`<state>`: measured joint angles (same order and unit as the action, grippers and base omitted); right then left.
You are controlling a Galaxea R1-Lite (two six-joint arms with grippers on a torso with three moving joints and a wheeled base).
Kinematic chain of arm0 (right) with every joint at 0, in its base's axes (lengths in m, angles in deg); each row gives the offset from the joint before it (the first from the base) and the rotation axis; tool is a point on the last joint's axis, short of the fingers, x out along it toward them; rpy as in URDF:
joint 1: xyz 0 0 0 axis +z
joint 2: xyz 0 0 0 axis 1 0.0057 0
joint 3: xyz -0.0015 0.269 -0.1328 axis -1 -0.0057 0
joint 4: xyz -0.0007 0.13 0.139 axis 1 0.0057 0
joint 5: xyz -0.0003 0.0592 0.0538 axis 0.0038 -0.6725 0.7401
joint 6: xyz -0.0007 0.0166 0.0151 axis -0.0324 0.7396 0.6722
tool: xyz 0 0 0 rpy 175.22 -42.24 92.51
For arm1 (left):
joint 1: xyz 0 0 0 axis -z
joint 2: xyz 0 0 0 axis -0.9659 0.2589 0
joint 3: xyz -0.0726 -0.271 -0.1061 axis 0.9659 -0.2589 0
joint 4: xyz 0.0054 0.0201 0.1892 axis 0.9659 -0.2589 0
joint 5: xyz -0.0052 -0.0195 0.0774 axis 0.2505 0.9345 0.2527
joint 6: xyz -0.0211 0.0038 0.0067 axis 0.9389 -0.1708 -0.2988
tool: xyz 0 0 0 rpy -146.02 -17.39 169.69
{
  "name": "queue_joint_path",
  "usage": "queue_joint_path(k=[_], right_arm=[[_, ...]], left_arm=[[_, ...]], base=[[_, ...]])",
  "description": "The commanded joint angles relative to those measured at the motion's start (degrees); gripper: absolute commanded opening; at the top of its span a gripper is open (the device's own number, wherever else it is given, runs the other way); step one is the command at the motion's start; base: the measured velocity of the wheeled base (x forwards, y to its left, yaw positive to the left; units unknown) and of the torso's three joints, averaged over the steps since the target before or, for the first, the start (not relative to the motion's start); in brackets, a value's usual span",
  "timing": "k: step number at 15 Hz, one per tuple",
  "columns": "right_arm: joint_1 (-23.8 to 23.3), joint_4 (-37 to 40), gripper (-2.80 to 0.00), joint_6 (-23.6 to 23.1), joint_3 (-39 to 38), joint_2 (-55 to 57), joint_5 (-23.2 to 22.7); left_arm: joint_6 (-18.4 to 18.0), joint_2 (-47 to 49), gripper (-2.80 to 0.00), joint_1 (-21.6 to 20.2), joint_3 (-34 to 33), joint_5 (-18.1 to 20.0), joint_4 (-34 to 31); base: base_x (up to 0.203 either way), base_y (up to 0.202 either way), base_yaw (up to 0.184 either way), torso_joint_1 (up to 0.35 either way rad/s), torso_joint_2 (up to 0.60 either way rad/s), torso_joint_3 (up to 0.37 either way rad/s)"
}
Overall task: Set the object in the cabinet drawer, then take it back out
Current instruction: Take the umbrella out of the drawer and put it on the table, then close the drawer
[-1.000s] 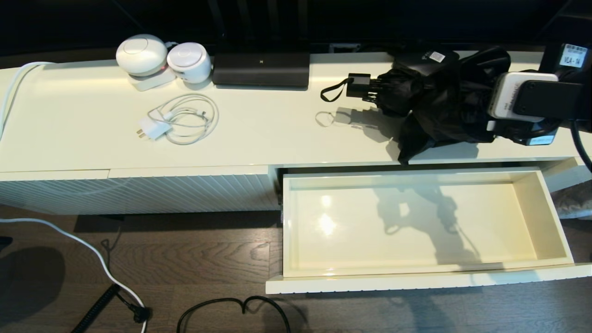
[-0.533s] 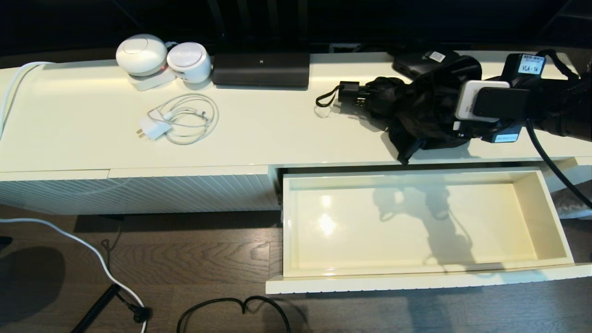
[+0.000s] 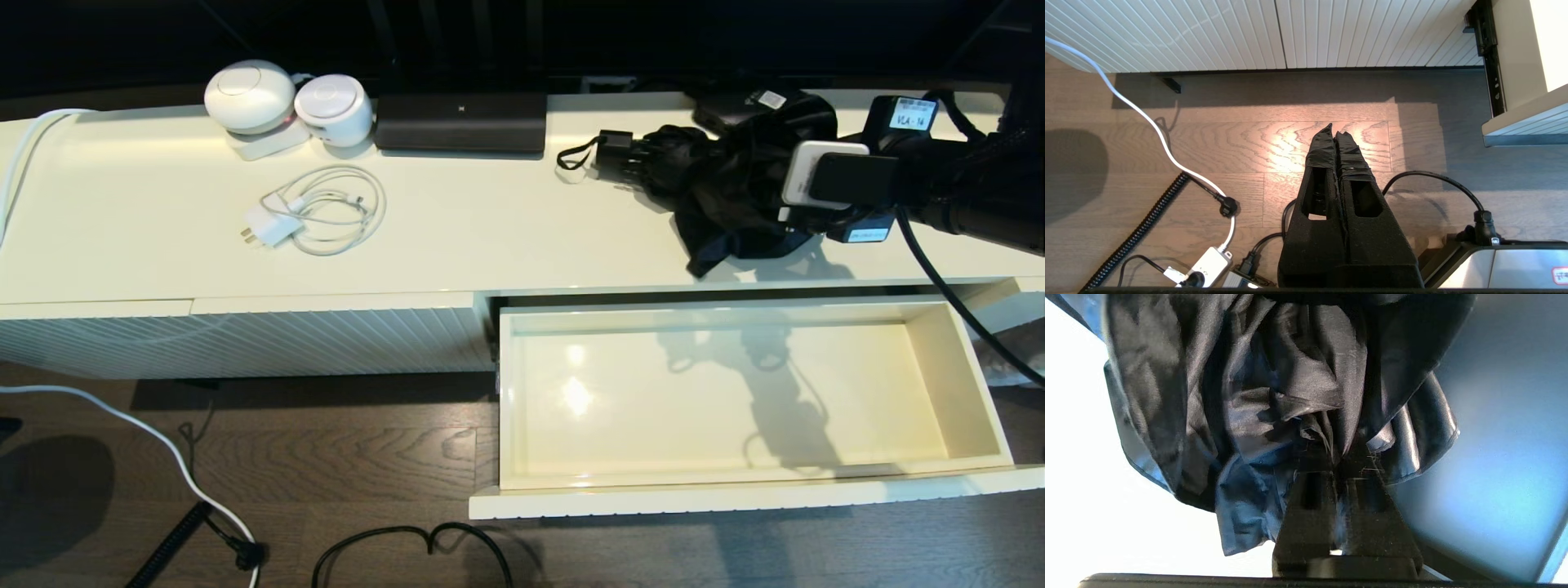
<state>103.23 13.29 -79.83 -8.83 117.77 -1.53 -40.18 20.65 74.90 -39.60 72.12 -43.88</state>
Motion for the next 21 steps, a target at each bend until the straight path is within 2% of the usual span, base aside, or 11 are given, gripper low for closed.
queue_joint_path(k=[1, 9, 14, 21], right_arm=[[0.0, -0.1, 0.00, -0.6, -0.2, 0.1, -0.1], [0.3, 2.0, 0.00, -0.9, -1.6, -5.8, 0.0], [0.2, 14.0, 0.00, -2.5, -4.6, -15.9, 0.1], [0.2, 36.3, 0.00, -2.0, -17.6, -31.3, 0.2]], left_arm=[[0.0, -0.1, -2.80, 0.0, 0.0, 0.0, 0.0], [0.0, -0.1, -2.80, 0.0, 0.0, 0.0, 0.0], [0.0, -0.1, -2.80, 0.0, 0.0, 0.0, 0.0], [0.0, 0.0, -2.80, 0.0, 0.0, 0.0, 0.0]], base=[[0.000, 0.000, 0.000, 0.000, 0.00, 0.000], [0.000, 0.000, 0.000, 0.000, 0.00, 0.000], [0.000, 0.000, 0.000, 0.000, 0.00, 0.000], [0.000, 0.000, 0.000, 0.000, 0.00, 0.000]])
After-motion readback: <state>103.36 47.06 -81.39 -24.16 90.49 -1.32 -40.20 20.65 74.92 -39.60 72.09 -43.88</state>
